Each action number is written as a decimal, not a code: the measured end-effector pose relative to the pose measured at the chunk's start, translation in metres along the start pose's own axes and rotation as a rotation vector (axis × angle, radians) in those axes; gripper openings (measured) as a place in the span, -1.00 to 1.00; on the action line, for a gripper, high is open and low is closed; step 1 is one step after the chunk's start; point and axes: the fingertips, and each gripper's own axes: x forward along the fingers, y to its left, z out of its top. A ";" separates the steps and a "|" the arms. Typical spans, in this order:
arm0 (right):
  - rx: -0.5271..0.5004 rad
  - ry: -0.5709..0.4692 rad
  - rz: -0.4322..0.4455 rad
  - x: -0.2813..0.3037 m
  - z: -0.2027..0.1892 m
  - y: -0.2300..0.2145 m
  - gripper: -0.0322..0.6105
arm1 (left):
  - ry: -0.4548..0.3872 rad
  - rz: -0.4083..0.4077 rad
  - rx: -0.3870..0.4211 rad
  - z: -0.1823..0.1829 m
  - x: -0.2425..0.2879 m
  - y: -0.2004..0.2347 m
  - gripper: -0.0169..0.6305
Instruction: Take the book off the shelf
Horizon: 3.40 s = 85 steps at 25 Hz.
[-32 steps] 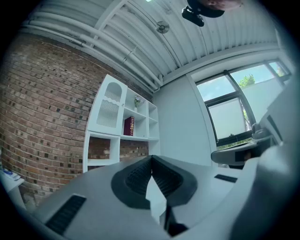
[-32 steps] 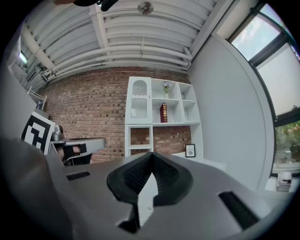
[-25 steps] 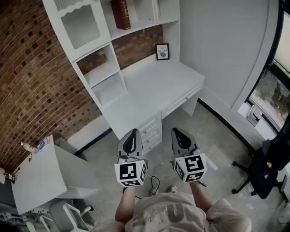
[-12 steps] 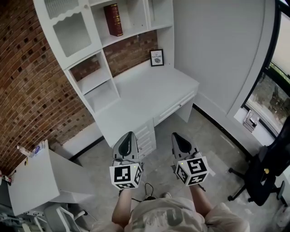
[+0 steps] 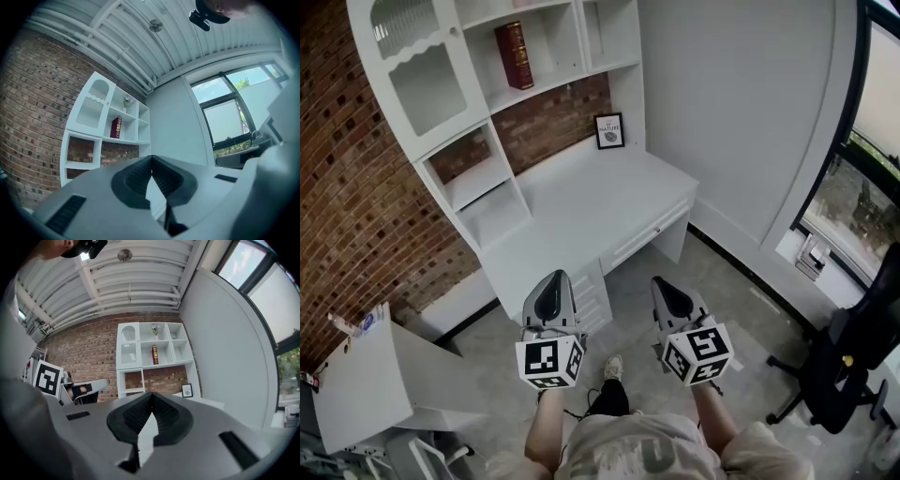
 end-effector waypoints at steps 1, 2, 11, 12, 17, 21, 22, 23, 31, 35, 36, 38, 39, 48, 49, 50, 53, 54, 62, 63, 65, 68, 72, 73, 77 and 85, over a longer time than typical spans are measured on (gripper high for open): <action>0.009 0.000 -0.001 0.002 -0.001 -0.005 -0.86 | -0.004 0.004 -0.002 0.000 0.004 0.001 -0.91; 0.013 0.000 -0.002 0.005 -0.003 -0.011 -0.86 | -0.007 0.010 -0.003 -0.002 0.008 0.003 -0.91; -0.063 -0.025 0.001 0.067 -0.007 -0.029 -0.86 | -0.010 0.038 -0.010 -0.026 0.073 0.035 -0.91; -0.081 -0.025 -0.011 0.078 -0.008 -0.033 -0.86 | -0.011 0.038 -0.019 -0.030 0.084 0.040 -0.91; -0.107 0.022 -0.006 0.149 -0.009 -0.055 -0.86 | 0.016 0.037 -0.021 -0.045 0.150 0.064 -0.91; -0.125 -0.022 -0.009 0.230 0.016 -0.069 -0.86 | 0.007 0.051 -0.020 -0.040 0.219 0.102 -0.91; -0.135 -0.030 -0.006 0.252 0.022 -0.070 -0.86 | 0.004 0.050 -0.027 -0.038 0.236 0.112 -0.91; -0.145 -0.035 -0.002 0.274 0.027 -0.072 -0.86 | 0.005 0.049 -0.035 -0.036 0.252 0.122 -0.91; -0.158 -0.036 0.016 0.434 0.053 -0.089 -0.86 | 0.023 0.060 -0.024 -0.032 0.376 0.205 -0.91; -0.147 -0.017 0.015 0.485 0.050 -0.099 -0.86 | 0.011 0.045 -0.031 -0.037 0.416 0.225 -0.91; -0.139 -0.017 0.017 0.495 0.050 -0.100 -0.86 | 0.007 0.049 -0.036 -0.038 0.424 0.231 -0.91; -0.147 -0.014 0.016 0.512 0.050 -0.102 -0.86 | 0.007 0.063 -0.055 -0.042 0.438 0.243 -0.91; -0.163 -0.012 0.011 0.520 0.050 -0.105 -0.86 | 0.014 0.072 -0.062 -0.046 0.444 0.247 -0.91; -0.063 -0.037 0.091 0.546 0.063 -0.118 -0.86 | 0.020 0.130 -0.033 -0.045 0.463 0.247 -0.91; -0.063 -0.035 0.097 0.547 0.062 -0.118 -0.86 | 0.017 0.136 -0.027 -0.043 0.463 0.245 -0.91; -0.065 -0.035 0.103 0.546 0.062 -0.118 -0.86 | 0.015 0.143 -0.020 -0.042 0.462 0.244 -0.91; -0.072 -0.039 0.128 0.542 0.063 -0.119 -0.86 | 0.020 0.169 -0.006 -0.044 0.458 0.240 -0.91; -0.070 -0.039 0.132 0.540 0.063 -0.120 -0.86 | 0.024 0.173 -0.012 -0.046 0.458 0.239 -0.91; -0.055 -0.021 0.199 0.533 0.066 -0.124 -0.86 | -0.004 0.187 -0.013 -0.037 0.463 0.227 -0.91; -0.043 -0.035 0.220 0.535 0.072 -0.120 -0.86 | -0.013 0.196 -0.013 -0.034 0.463 0.227 -0.91; -0.016 -0.086 0.267 0.539 0.097 -0.112 -0.86 | -0.029 0.214 -0.005 -0.027 0.461 0.228 -0.91; -0.022 -0.235 0.338 0.556 0.163 -0.095 -0.16 | -0.036 0.228 0.016 -0.020 0.455 0.231 -0.91; -0.074 -0.447 0.373 0.601 0.259 -0.072 0.17 | -0.026 0.248 0.053 -0.016 0.447 0.235 -0.91; -0.073 -0.451 0.391 0.617 0.277 -0.064 0.20 | -0.024 0.253 0.060 -0.016 0.445 0.235 -0.91; -0.095 -0.348 0.395 0.693 0.327 -0.034 0.22 | -0.013 0.274 0.059 -0.019 0.437 0.238 -0.91; -0.152 -0.116 0.323 0.795 0.332 0.005 0.22 | 0.005 0.332 0.068 -0.023 0.421 0.253 -0.91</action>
